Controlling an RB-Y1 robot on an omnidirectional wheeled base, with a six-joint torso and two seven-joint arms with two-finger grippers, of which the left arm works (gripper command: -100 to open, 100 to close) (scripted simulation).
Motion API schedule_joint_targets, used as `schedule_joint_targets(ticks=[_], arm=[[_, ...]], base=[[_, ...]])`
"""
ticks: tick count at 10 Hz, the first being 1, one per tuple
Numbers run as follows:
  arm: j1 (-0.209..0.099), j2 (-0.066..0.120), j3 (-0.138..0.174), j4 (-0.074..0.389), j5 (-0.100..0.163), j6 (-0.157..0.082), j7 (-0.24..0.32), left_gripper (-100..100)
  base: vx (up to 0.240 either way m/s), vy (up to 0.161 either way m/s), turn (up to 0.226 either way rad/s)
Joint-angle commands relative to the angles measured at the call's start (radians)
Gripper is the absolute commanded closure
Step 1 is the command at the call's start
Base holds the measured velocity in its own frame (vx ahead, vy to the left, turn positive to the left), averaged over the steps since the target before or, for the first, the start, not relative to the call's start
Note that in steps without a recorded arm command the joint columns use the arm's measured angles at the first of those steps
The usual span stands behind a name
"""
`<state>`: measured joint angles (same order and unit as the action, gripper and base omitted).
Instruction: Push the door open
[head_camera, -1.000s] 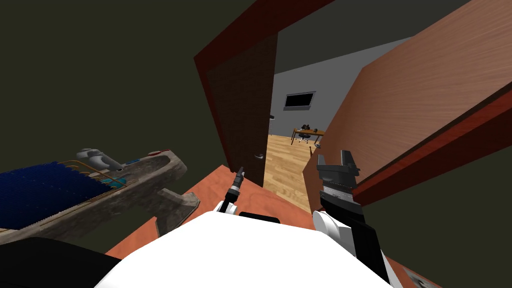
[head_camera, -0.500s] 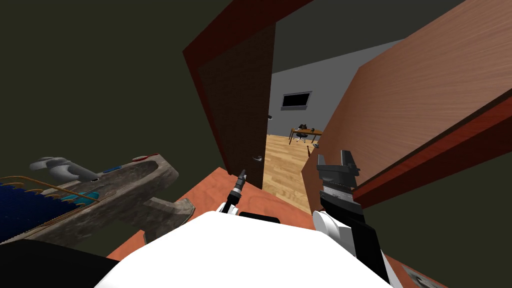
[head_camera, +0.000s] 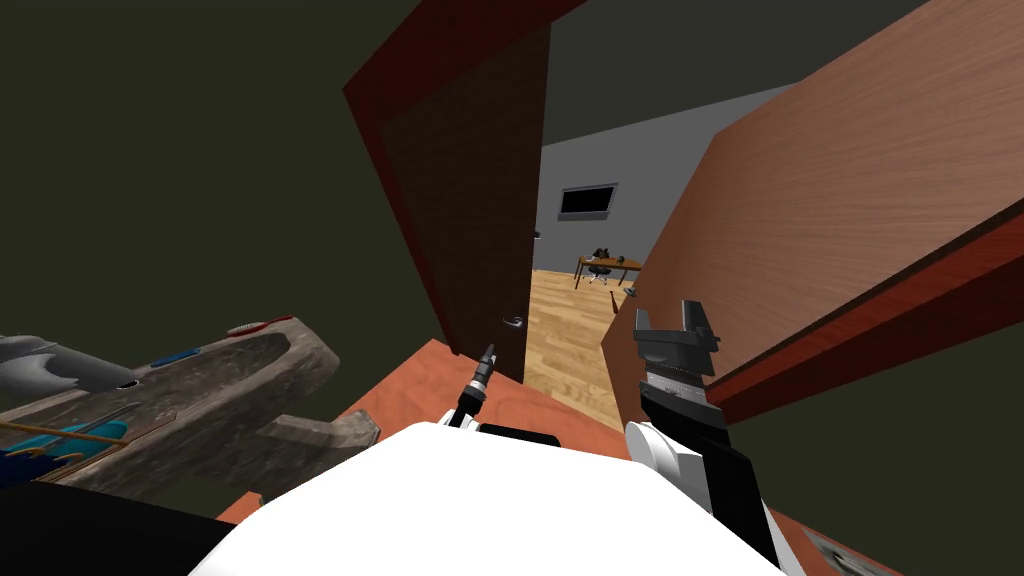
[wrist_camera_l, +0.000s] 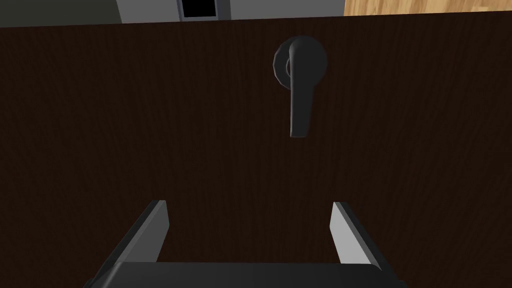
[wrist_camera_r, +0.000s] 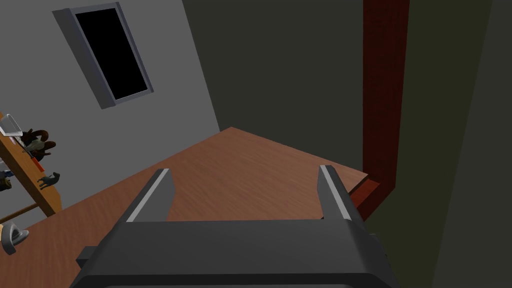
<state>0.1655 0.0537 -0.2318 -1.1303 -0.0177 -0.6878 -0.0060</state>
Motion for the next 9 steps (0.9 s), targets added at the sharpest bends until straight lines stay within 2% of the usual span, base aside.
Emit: schedule_joint_targets(ticks=[1, 2, 9], arm=[[-0.006, -0.003, -0.008, 0.029, 0.000, -0.006, 0.003, -100], [-0.016, -0.008, -0.016, 0.063, 0.001, -0.014, 0.006, -100], [-0.045, -0.026, -0.040, 0.168, 0.003, -0.040, 0.014, -100]], base=[[0.086, 0.024, -0.057], [0.113, 0.042, -0.082], [0.098, 0.029, -0.049]])
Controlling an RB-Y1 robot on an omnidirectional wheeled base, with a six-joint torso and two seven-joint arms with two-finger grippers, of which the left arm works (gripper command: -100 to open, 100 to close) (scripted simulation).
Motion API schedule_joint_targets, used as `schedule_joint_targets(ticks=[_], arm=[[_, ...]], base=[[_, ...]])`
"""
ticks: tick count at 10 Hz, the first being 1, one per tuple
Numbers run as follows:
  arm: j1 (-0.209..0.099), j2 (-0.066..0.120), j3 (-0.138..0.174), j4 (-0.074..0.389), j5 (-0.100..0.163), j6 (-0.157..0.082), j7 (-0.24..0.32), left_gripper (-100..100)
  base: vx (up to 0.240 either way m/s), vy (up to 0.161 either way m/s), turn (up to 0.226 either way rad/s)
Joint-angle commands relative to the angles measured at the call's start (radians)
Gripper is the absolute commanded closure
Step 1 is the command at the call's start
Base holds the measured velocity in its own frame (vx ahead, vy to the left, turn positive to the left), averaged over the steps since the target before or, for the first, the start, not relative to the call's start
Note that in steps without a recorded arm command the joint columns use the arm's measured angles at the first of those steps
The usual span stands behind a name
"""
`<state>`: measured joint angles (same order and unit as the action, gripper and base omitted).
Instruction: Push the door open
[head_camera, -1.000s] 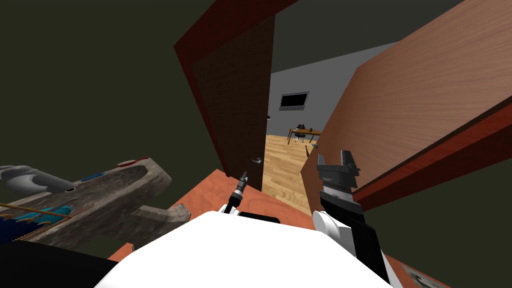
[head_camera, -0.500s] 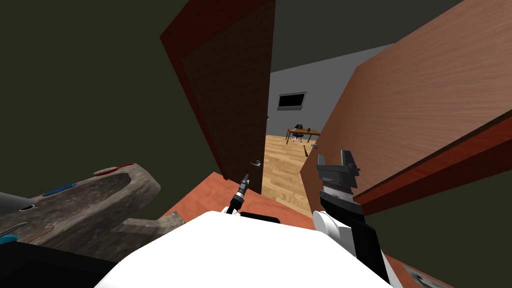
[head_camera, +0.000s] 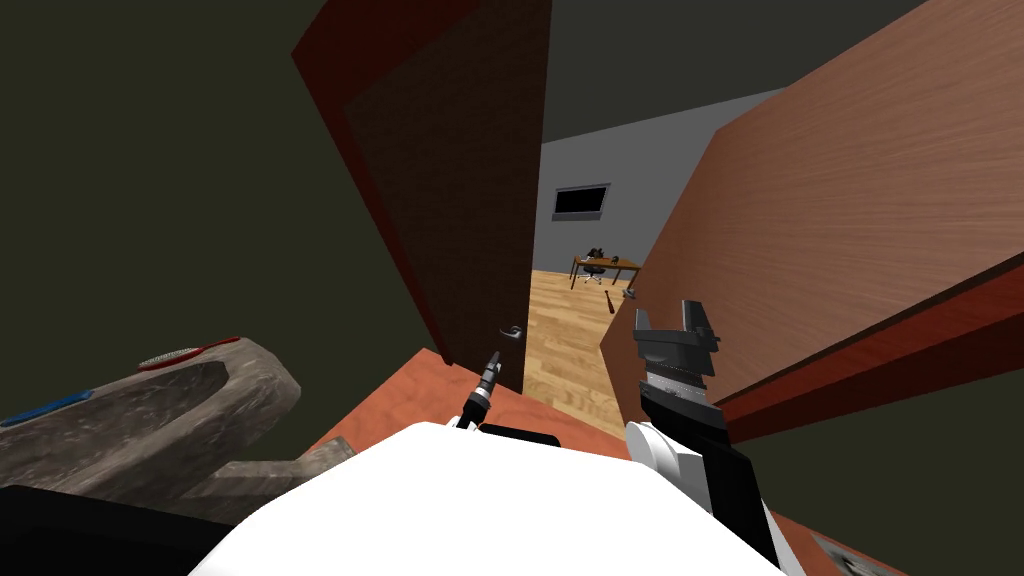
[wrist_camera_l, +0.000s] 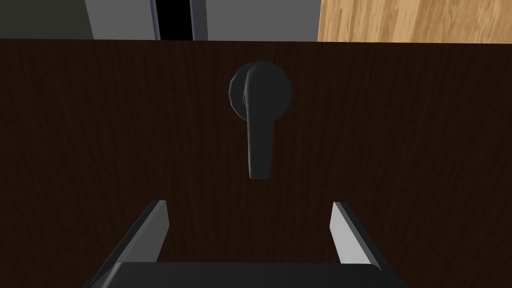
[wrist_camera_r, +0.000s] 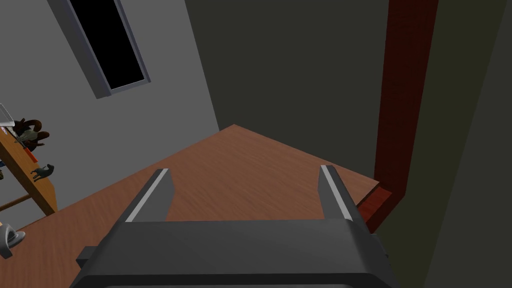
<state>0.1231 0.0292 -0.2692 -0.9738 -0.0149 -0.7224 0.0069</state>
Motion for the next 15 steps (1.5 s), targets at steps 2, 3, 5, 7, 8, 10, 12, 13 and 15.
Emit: schedule_joint_targets(ticks=[2, 3, 5, 7, 8, 10, 12, 13, 15], arm=[[-0.007, 0.012, 0.005, 0.011, 0.001, -0.003, -0.001, -100], [-0.011, 0.015, 0.007, 0.016, 0.002, -0.004, -0.001, -100], [-0.016, 0.017, 0.012, 0.024, 0.003, -0.006, -0.002, -100], [-0.024, 0.012, 0.018, 0.035, 0.005, -0.009, -0.003, -100], [-0.028, 0.007, 0.021, 0.040, 0.006, -0.010, -0.003, -100], [-0.028, 0.003, 0.022, 0.041, 0.006, -0.009, -0.004, -100], [-0.028, 0.003, 0.022, 0.041, 0.006, -0.009, -0.004, 100], [-0.028, 0.003, 0.022, 0.041, 0.006, -0.009, -0.004, 100], [-0.028, 0.003, 0.022, 0.041, 0.006, -0.009, -0.004, 100]], base=[[0.080, -0.013, -0.021], [0.171, -0.060, -0.028], [0.170, -0.031, -0.017], [0.202, -0.032, -0.025], [0.195, -0.050, -0.025], [0.138, -0.042, -0.013], [-0.018, 0.008, -0.004], [-0.013, 0.012, -0.020], [0.000, 0.000, 0.000]])
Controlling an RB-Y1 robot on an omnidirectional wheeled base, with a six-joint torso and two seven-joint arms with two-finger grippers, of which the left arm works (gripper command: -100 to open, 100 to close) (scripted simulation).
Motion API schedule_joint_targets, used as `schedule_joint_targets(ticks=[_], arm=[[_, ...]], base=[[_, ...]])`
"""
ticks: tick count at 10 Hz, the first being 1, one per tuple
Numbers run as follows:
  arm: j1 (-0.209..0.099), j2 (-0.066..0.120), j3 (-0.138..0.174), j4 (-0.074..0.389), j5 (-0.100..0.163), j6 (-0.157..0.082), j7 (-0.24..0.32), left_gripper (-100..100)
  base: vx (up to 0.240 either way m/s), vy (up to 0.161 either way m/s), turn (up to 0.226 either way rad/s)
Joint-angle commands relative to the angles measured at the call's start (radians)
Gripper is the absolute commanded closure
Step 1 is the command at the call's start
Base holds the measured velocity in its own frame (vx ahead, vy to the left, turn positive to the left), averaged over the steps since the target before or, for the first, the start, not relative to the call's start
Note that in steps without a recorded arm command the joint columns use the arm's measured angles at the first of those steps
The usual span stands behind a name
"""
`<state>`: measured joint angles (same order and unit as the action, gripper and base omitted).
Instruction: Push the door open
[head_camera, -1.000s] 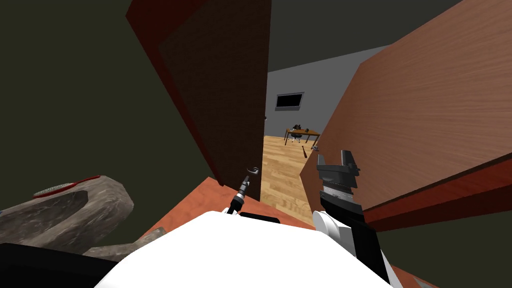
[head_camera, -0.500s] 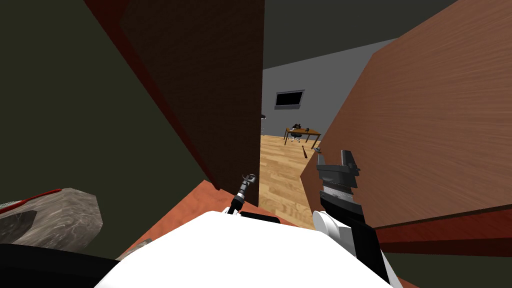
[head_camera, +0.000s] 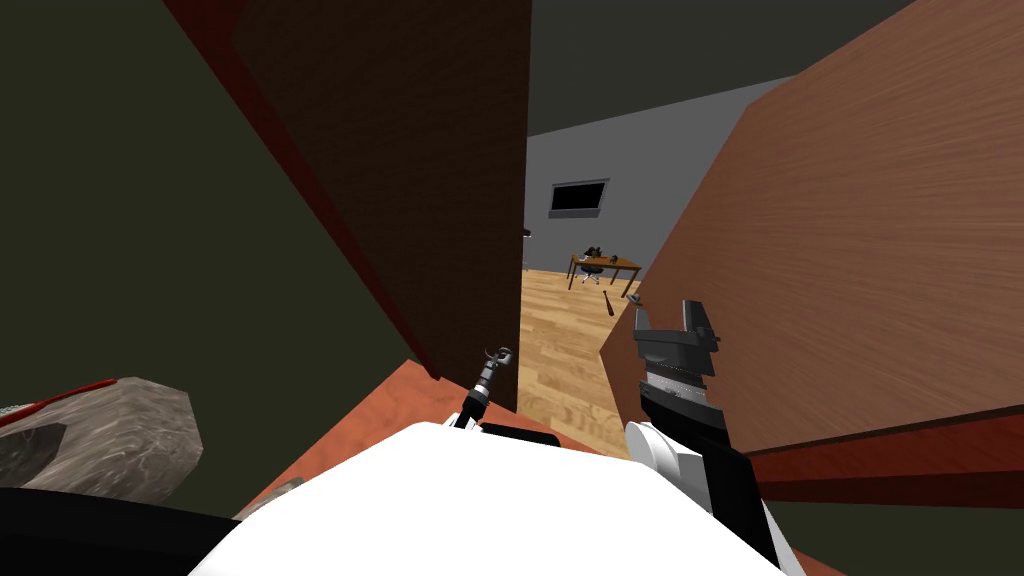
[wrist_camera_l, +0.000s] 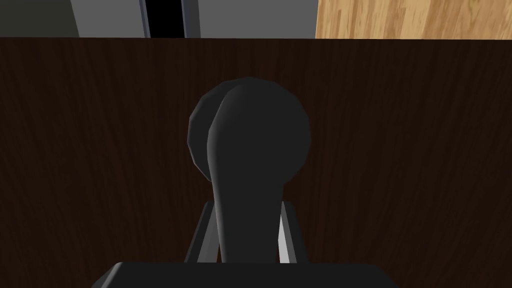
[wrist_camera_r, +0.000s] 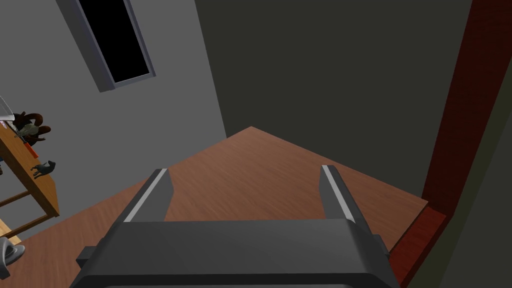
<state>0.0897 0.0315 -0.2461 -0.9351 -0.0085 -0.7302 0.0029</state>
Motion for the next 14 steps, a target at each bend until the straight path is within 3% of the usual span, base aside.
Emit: schedule_joint_targets(ticks=[1, 8, 14], arm=[[0.005, 0.000, -0.001, 0.002, 0.000, -0.002, 0.000, 100], [-0.016, 0.033, 0.072, 0.019, 0.027, -0.002, -0.019, 100], [-0.029, 0.040, 0.130, 0.034, 0.049, -0.004, -0.035, 100]], base=[[0.000, 0.000, 0.000], [0.151, -0.081, 0.045], [0.141, -0.079, 0.047]])
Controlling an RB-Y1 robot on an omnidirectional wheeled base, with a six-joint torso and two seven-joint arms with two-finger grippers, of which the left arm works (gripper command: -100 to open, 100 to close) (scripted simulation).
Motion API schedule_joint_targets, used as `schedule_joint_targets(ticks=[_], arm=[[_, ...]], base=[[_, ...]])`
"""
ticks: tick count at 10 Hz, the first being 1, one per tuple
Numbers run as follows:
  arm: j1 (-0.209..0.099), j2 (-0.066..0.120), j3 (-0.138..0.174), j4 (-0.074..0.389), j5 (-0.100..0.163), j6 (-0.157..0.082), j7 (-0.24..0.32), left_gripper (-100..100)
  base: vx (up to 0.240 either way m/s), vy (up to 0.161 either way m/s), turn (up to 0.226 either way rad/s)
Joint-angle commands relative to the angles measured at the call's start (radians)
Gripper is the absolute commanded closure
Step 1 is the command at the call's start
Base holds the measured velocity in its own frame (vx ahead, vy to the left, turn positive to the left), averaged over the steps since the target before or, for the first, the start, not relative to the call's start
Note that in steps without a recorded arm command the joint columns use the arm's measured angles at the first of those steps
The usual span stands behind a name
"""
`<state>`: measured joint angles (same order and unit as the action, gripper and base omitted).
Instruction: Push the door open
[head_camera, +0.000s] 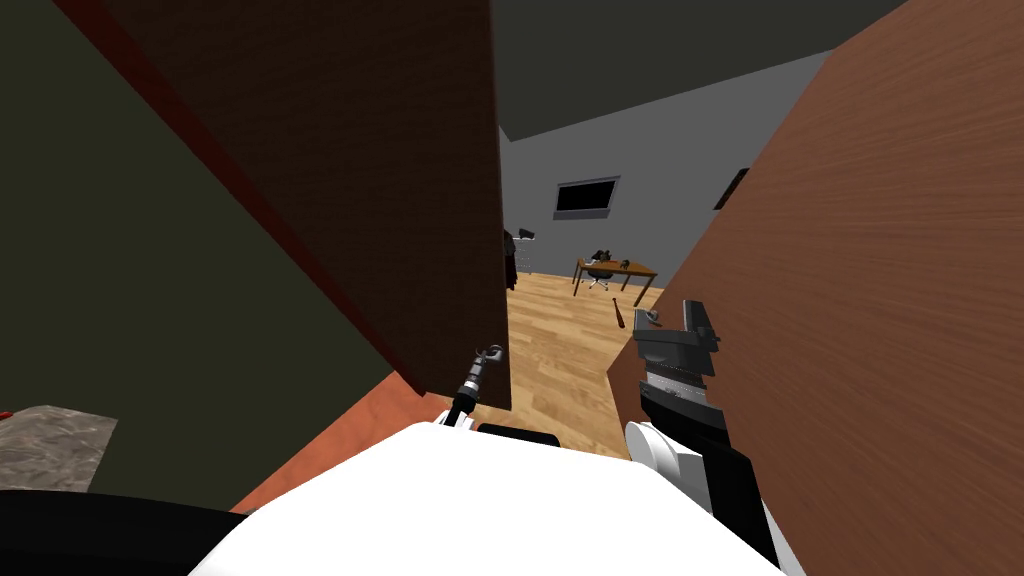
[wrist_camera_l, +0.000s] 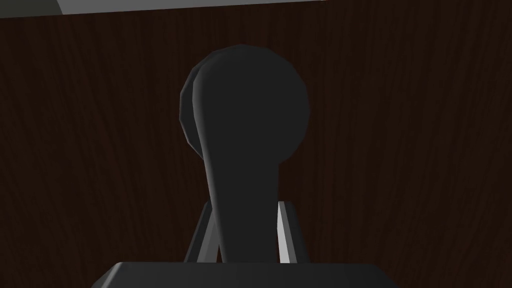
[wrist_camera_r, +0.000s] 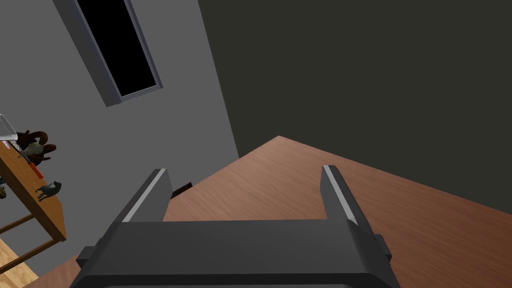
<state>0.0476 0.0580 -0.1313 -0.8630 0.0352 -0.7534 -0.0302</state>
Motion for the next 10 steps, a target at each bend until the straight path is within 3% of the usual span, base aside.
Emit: schedule_joint_targets(ticks=[1, 2, 4, 10], arm=[[0.013, 0.014, 0.015, -0.038, 0.005, 0.020, -0.002, 100], [0.013, 0.014, 0.015, -0.038, 0.005, 0.020, -0.002, 100], [0.006, 0.012, 0.046, -0.030, 0.016, 0.019, -0.010, 100], [-0.012, -0.011, 0.126, -0.009, 0.046, 0.017, -0.031, 100]], base=[[0.090, -0.038, 0.016], [0.041, -0.004, -0.008], [0.128, -0.067, 0.089], [0.167, -0.115, 0.074]])
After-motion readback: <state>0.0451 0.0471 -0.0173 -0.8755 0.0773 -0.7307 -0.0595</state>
